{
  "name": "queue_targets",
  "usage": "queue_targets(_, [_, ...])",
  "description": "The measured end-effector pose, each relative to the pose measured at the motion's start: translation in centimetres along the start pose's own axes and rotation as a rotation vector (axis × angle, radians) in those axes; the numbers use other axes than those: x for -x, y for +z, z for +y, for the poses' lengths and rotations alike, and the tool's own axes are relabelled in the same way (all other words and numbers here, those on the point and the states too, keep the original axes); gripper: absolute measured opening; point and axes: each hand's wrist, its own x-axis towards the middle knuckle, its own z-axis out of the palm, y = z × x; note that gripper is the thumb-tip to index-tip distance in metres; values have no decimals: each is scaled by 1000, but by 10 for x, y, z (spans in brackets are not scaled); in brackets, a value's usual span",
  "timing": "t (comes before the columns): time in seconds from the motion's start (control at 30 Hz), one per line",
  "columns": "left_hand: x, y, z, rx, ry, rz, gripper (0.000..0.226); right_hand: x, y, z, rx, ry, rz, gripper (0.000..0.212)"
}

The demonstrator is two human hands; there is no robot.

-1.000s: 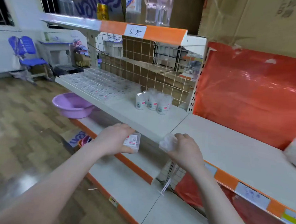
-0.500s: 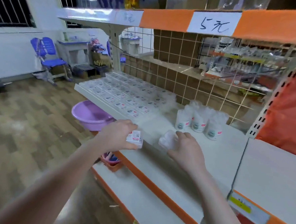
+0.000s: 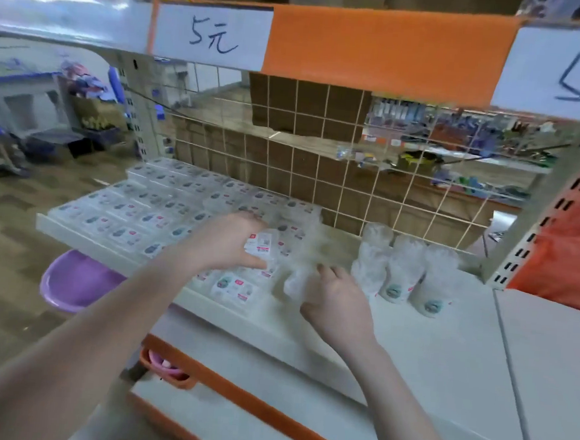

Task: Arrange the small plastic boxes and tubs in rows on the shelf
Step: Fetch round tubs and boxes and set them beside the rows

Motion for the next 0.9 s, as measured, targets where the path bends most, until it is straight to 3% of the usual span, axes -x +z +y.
queue_targets(0.17, [-72, 4, -3, 43, 125, -77, 78, -13, 12, -5, 3, 168, 68, 47])
queue_targets(0.33, [-123, 2, 1, 65, 364, -77, 60, -22, 19, -16, -1, 310, 148, 52])
queue_targets(0.47, [-145, 17, 3, 43, 464, -101, 59, -25, 24, -22, 25, 373, 201, 53])
queue_targets(0.7, [-153, 47, -7, 21, 513, -69, 64, -24, 35, -28, 25, 434, 228, 62])
queue_targets(0.9, [-151, 61, -20, 56, 476, -118, 63, -26, 41, -32, 30, 447, 230, 53])
